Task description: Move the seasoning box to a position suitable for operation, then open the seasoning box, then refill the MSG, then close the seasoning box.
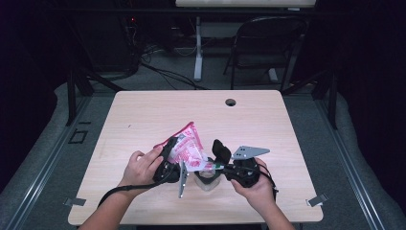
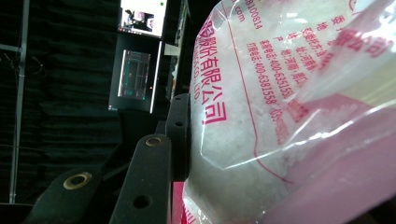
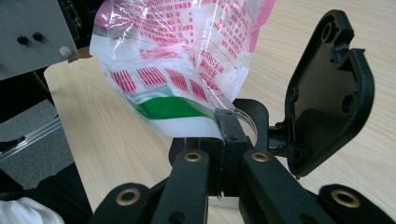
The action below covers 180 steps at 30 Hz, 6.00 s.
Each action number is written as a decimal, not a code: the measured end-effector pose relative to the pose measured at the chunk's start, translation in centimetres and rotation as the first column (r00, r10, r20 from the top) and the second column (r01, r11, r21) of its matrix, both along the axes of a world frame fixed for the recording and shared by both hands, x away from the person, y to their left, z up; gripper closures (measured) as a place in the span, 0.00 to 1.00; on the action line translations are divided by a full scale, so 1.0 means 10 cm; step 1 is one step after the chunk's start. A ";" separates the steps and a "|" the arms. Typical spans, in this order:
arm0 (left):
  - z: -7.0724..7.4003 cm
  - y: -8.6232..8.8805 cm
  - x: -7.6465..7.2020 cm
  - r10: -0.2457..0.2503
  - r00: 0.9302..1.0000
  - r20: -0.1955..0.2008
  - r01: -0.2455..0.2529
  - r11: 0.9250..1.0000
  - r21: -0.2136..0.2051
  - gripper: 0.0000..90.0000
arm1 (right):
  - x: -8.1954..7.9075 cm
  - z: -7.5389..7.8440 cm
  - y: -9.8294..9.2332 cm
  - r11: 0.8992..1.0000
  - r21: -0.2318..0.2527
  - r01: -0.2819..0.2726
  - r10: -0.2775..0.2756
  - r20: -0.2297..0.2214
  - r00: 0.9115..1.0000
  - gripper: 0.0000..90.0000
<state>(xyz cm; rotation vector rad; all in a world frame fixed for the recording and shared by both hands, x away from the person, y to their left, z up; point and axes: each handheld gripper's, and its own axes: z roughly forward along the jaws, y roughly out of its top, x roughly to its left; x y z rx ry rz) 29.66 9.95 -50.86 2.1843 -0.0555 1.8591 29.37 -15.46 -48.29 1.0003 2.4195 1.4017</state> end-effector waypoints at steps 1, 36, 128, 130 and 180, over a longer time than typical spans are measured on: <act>0.00 0.00 0.00 0.000 1.000 0.000 0.000 1.000 0.000 0.77 | 0.00 0.00 0.00 1.000 0.000 0.000 0.000 0.000 1.000 1.00; 0.08 -0.04 -0.03 -0.019 0.999 0.045 0.017 0.999 0.044 0.78 | 0.02 0.04 -0.03 1.000 0.020 0.018 -0.018 -0.007 1.000 1.00; 0.17 -0.04 -0.06 -0.025 0.998 0.062 0.023 0.999 0.041 0.78 | 0.03 0.05 -0.02 0.999 0.038 0.011 -0.011 -0.003 1.000 1.00; 0.17 -0.04 -0.06 -0.025 0.998 0.061 0.023 0.999 0.041 0.78 | 0.03 0.05 -0.02 0.999 0.039 0.011 -0.011 -0.003 1.000 1.00; 0.21 -0.07 -0.08 -0.034 0.997 0.071 0.030 0.998 0.052 0.78 | 0.04 0.01 -0.02 0.999 0.036 0.016 -0.016 -0.009 1.000 1.00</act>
